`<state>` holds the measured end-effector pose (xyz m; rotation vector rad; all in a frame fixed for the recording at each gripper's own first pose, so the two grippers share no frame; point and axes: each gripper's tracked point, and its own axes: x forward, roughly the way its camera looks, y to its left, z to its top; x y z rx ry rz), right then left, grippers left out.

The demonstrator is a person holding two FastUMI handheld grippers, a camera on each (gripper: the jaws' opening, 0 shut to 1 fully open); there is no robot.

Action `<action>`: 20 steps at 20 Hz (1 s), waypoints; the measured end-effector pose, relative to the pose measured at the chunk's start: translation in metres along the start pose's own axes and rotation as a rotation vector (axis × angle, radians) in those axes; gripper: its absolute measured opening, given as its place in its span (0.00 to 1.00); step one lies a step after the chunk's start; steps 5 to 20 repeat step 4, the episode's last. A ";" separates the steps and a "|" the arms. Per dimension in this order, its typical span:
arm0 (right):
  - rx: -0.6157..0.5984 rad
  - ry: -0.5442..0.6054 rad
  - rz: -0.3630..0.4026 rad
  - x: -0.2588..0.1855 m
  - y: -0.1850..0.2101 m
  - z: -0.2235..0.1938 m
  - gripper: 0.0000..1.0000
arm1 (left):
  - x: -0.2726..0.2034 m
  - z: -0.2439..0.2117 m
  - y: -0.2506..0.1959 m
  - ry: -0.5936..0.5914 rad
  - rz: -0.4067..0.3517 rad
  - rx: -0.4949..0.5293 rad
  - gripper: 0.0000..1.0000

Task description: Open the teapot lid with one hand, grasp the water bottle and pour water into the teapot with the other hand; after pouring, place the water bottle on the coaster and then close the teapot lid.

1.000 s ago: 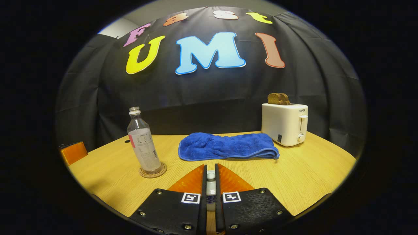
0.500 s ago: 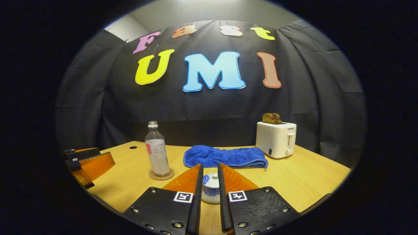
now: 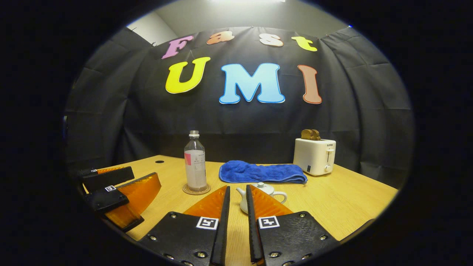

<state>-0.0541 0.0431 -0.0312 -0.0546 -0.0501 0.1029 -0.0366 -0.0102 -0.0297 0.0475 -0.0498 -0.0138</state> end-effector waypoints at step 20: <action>0.019 0.013 -0.001 0.003 0.003 -0.008 0.25 | -0.002 -0.007 0.005 0.011 0.014 -0.003 0.98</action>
